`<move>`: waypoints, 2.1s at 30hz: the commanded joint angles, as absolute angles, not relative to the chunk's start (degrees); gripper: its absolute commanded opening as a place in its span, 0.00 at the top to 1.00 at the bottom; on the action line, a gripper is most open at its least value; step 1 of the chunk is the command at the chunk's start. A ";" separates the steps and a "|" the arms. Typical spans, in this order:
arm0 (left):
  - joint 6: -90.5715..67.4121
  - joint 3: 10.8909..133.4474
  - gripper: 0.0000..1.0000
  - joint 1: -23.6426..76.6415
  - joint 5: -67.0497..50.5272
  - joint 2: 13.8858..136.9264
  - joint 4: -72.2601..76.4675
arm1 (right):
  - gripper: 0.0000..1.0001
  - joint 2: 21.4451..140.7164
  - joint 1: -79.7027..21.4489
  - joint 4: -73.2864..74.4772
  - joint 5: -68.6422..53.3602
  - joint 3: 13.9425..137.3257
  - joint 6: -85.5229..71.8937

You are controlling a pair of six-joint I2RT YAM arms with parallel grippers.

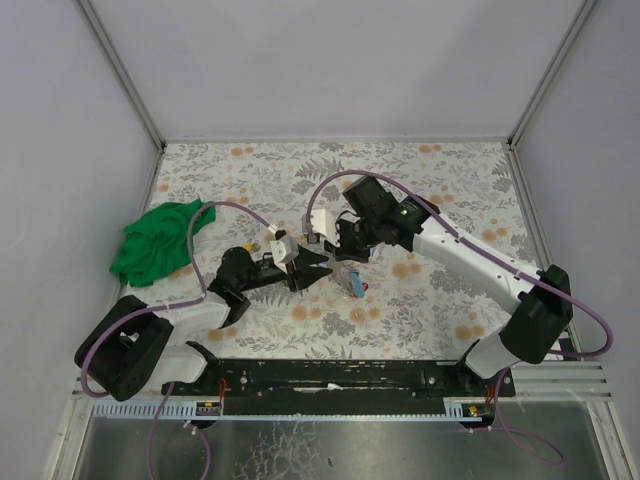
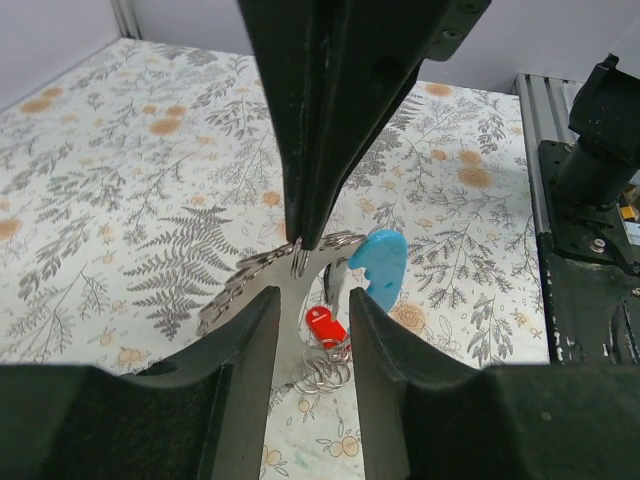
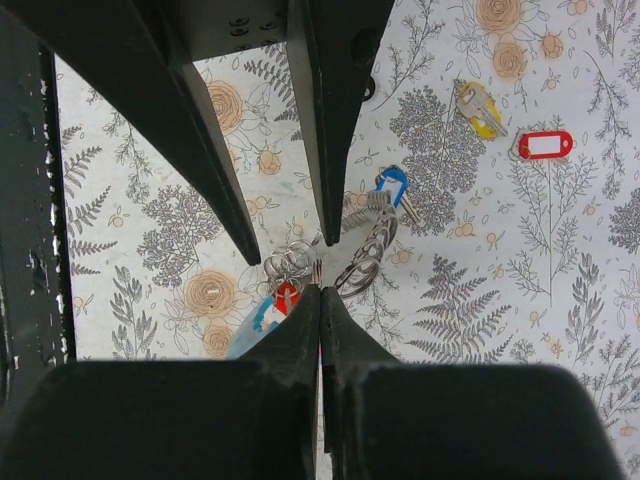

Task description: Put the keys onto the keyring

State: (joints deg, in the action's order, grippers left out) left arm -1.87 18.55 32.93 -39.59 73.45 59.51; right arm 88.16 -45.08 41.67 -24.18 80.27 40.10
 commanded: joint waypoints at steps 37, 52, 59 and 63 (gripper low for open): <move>-3.96 16.18 1.00 32.63 -38.64 80.60 80.87 | 0.75 78.76 -46.53 33.19 -26.77 73.57 38.18; -6.59 13.60 1.00 32.61 -35.03 83.55 90.60 | 0.73 73.66 -40.52 8.90 -30.12 55.42 27.43; -6.81 14.02 1.00 32.63 -34.34 85.12 91.27 | 0.69 73.96 -40.60 -0.91 -37.50 50.45 21.41; -7.02 14.40 1.00 32.68 -34.70 85.52 91.49 | 0.68 74.76 -40.61 -3.67 -38.23 49.68 20.38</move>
State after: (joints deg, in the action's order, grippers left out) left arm -6.87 13.65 32.95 -35.55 85.01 85.41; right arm 74.30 -40.60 3.81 -34.92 49.93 23.46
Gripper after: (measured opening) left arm 0.010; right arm 0.317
